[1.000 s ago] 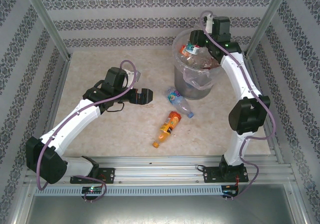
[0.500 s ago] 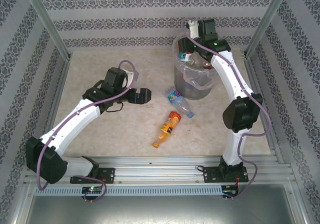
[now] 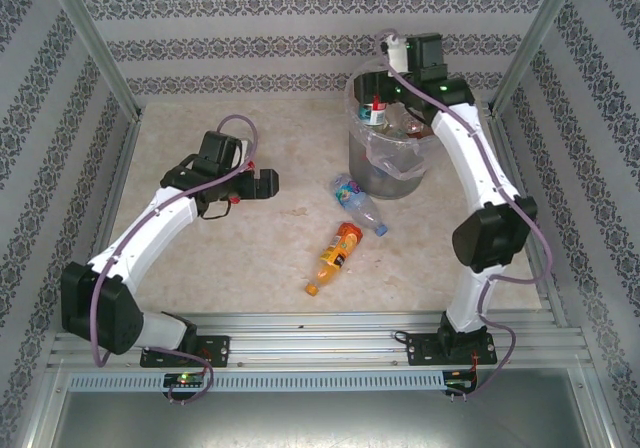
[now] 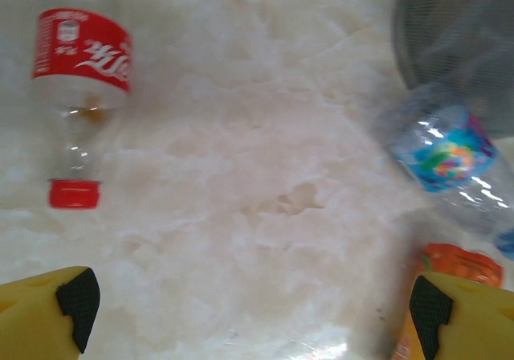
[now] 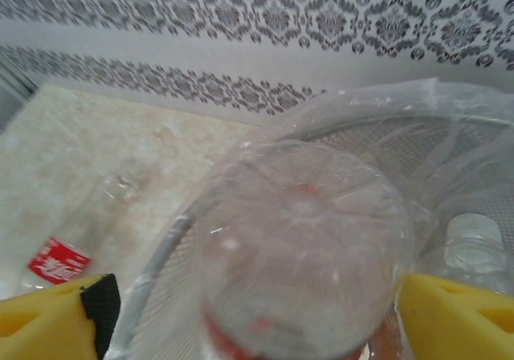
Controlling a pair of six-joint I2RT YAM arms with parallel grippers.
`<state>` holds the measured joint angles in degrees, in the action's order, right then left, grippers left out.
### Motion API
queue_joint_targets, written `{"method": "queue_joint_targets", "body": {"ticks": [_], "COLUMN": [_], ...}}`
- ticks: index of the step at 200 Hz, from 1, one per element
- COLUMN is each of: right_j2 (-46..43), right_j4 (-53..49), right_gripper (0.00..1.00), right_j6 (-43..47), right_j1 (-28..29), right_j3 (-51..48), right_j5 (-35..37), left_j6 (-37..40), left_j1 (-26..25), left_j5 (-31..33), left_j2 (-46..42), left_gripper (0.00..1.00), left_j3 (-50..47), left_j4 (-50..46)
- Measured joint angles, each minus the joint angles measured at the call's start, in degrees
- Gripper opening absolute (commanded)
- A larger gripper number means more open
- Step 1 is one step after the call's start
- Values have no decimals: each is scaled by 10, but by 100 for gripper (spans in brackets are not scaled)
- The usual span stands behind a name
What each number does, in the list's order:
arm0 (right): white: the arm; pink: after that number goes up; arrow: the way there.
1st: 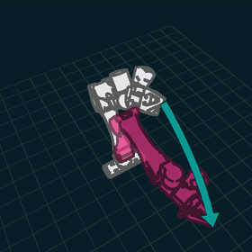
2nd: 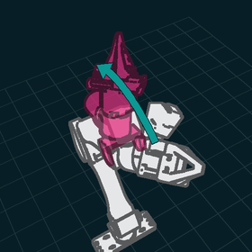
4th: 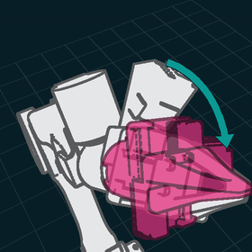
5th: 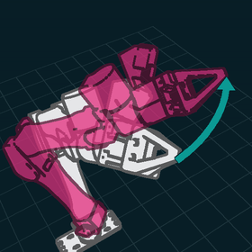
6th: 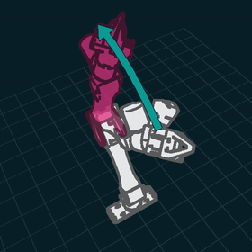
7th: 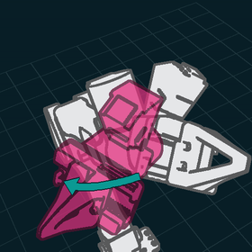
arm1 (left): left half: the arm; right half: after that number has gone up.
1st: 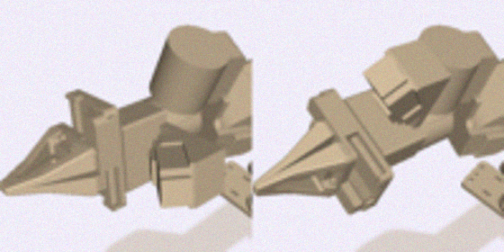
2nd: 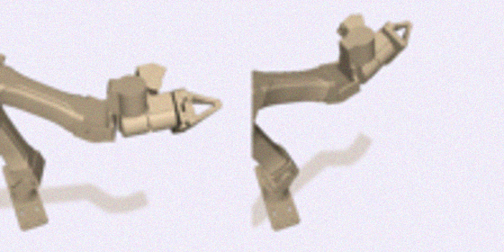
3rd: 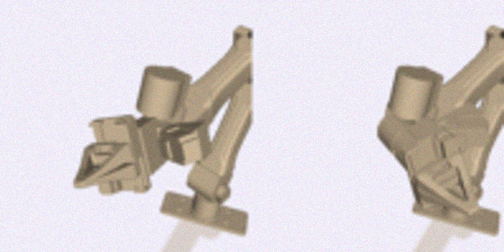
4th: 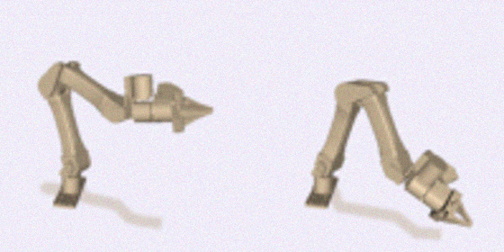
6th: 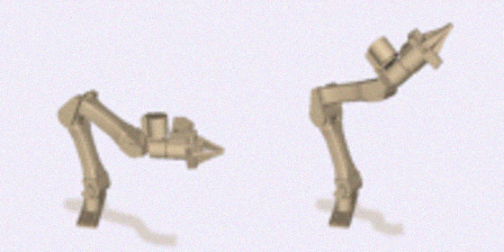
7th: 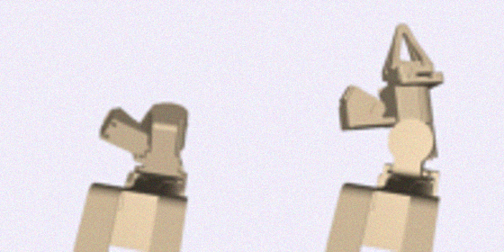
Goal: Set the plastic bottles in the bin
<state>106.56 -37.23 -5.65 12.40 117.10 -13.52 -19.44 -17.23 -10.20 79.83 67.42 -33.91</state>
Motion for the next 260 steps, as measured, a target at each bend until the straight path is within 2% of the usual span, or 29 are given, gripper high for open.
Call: {"method": "queue_joint_targets", "body": {"ticks": [25,73,117,162,211,260], "right_j2": [-71,-209,-289,-329,-345,-357], "right_j4": [8,27,37,44,45,45], "right_gripper": [98,98,98,98,98,98], "right_j6": [-22,-63,-85,-98,-107,-108], "right_j1": [-14,-18,-7,13,21,21], "right_j3": [-43,-167,-271,-343,-386,-389], "right_j5": [-29,-102,-164,-221,-245,-245], "left_j6": [0,13,28,42,61,75], "left_j1": [30,70,88,101,106,106], "left_j5": [7,19,21,21,21,33], "left_j2": [24,100,185,271,359,417], "left_gripper": [100,100,100,100,96,84], "left_j3": [2,40,88,137,218,266], "left_j4": [-1,-2,1,8,9,-2]}}
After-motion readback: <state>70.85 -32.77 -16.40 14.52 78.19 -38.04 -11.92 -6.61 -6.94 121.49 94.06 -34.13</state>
